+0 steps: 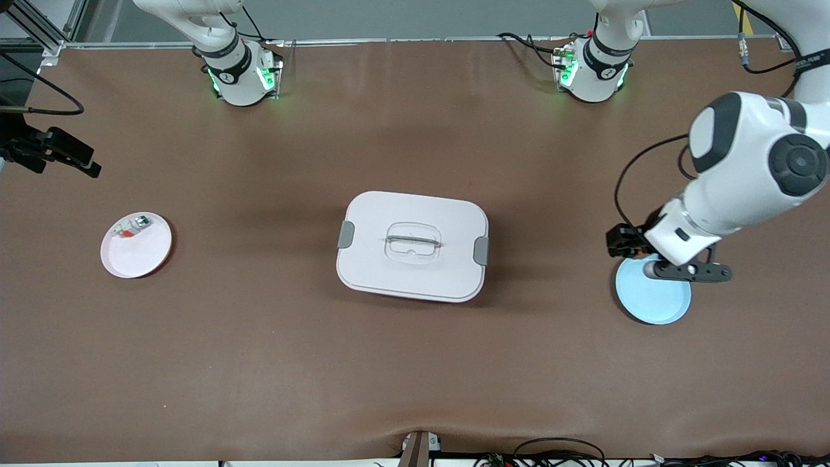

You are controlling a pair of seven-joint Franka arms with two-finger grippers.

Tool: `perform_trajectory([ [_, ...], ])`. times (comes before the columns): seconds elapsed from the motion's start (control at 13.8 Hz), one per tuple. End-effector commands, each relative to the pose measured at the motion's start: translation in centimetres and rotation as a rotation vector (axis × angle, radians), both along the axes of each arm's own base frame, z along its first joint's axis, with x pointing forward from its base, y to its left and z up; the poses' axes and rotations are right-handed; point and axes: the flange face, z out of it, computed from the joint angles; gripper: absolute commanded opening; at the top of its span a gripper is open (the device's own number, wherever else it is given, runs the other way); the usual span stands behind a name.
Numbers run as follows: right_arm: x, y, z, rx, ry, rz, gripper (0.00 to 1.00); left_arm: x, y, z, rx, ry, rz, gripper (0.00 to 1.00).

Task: Transfer orange switch to right arm and place
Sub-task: 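Carry the switch over the white box while the right gripper reaches in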

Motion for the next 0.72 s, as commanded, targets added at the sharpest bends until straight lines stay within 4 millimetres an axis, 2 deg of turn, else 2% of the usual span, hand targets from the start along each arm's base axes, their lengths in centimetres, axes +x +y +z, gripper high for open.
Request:
perform_trajectory([
  [0.0,1.7,-0.5,-1.0,-0.008,0.019,-0.015,1.00,-1.4,-6.1,2.5,-0.044,0.000,0.088,0.00],
  [0.22,2.7,-1.0,-2.4,-0.015,0.025,-0.017,1.00,-2.5,-14.4,3.7,-0.110,0.017,0.142,0.00],
  [0.36,2.9,-0.9,-2.7,-0.021,0.027,-0.016,1.00,-4.5,-20.3,2.8,-0.124,0.056,0.184,0.00],
  [0.51,3.0,-1.3,-2.6,-0.034,0.015,-0.017,1.00,-5.3,-24.2,2.8,-0.154,0.080,0.231,0.00],
  [0.65,3.1,-0.7,-2.5,-0.051,0.006,0.009,1.00,-6.3,-27.7,3.3,-0.183,0.098,0.268,0.00],
])
